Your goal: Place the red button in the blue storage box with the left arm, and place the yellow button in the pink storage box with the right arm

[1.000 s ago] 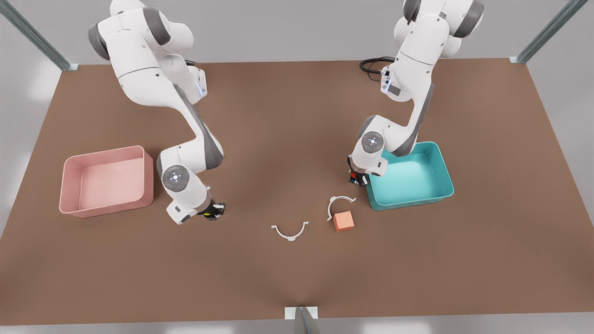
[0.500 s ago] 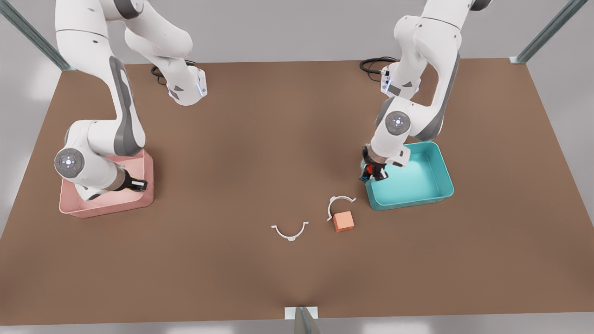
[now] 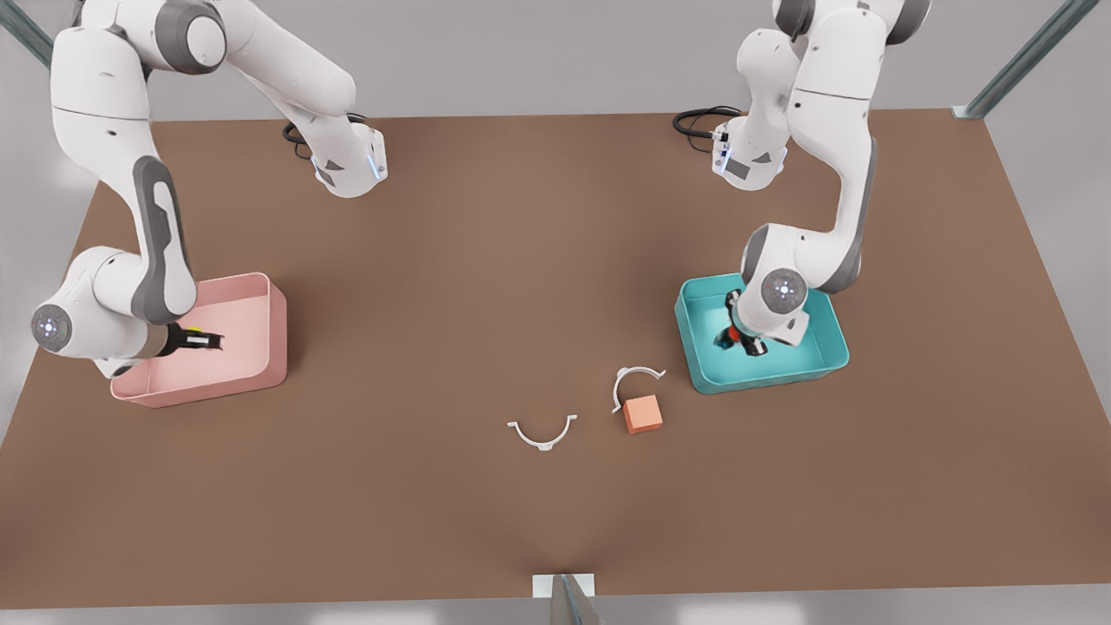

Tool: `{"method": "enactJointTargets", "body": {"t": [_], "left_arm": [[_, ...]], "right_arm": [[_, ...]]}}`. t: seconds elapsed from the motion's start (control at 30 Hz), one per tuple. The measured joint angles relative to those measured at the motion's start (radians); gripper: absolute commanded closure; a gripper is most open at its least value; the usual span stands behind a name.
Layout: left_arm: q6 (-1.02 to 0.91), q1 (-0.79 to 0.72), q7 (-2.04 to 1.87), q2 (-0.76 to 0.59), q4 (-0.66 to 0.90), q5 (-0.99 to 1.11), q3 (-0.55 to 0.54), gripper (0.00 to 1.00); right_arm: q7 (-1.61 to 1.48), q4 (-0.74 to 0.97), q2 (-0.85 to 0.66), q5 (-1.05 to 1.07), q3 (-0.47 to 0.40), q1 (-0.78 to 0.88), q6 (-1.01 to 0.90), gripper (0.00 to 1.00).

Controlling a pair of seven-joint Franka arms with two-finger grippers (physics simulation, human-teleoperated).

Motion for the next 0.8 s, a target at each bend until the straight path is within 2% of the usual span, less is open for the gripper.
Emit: {"method": "enactJointTargets", "body": {"t": [0.03, 0.1, 0.2, 0.27, 0.3, 0.33, 0.4, 0.47, 0.5, 0.57, 0.63, 0.8], "left_arm": [[0.004, -0.007, 0.012, 0.000, 0.002, -0.002, 0.000, 0.00], [-0.011, -0.017, 0.049, -0.017, 0.035, -0.001, 0.000, 0.00], [-0.154, 0.012, 0.225, -0.027, 0.324, -0.005, 0.024, 0.00], [-0.266, 0.092, 0.402, -0.028, 0.522, -0.015, 0.024, 0.00], [-0.328, 0.167, 0.496, -0.039, 0.616, -0.015, -0.022, 0.00], [-0.386, 0.276, 0.590, -0.075, 0.669, -0.002, -0.113, 0.00], [-0.478, 0.399, 0.765, -0.129, 0.711, 0.037, -0.224, 0.00], [-0.545, 0.419, 0.924, -0.153, 0.722, 0.060, -0.255, 0.00], [-0.570, 0.419, 0.997, -0.157, 0.724, 0.068, -0.262, 0.00], [-0.611, 0.414, 1.131, -0.166, 0.726, 0.078, -0.267, 0.00], [-0.639, 0.411, 1.252, -0.172, 0.727, 0.084, -0.268, 0.00], [-0.681, 0.415, 1.500, -0.175, 0.727, 0.089, -0.268, 0.00]], "right_arm": [[-0.018, 0.001, 0.012, 0.000, 0.000, -0.005, 0.009, 0.00], [-0.051, 0.003, 0.025, 0.001, 0.000, -0.008, 0.022, 0.00], [-0.094, 0.051, 0.021, 0.000, 0.026, -0.007, 0.025, 0.00], [-0.114, 0.187, 0.013, -0.004, 0.094, 0.000, -0.005, 0.00], [-0.120, 0.266, 0.011, -0.018, 0.149, 0.001, -0.031, 0.00], [-0.121, 0.347, 0.009, -0.035, 0.217, 0.002, -0.059, 0.00], [-0.116, 0.454, -0.027, -0.056, 0.324, 0.020, -0.103, 0.00], [-0.098, 0.449, -0.148, -0.053, 0.142, 0.262, -0.152, 0.00], [-0.086, 0.386, -0.223, -0.045, 0.070, 0.339, -0.167, 0.00], [-0.056, 0.348, -0.271, -0.035, -0.077, 0.487, -0.203, 0.00], [-0.022, 0.369, -0.262, -0.029, -0.112, 0.527, -0.257, 0.00], [0.044, 0.487, -0.209, 0.006, -0.133, 0.525, -0.363, 0.00]]}}
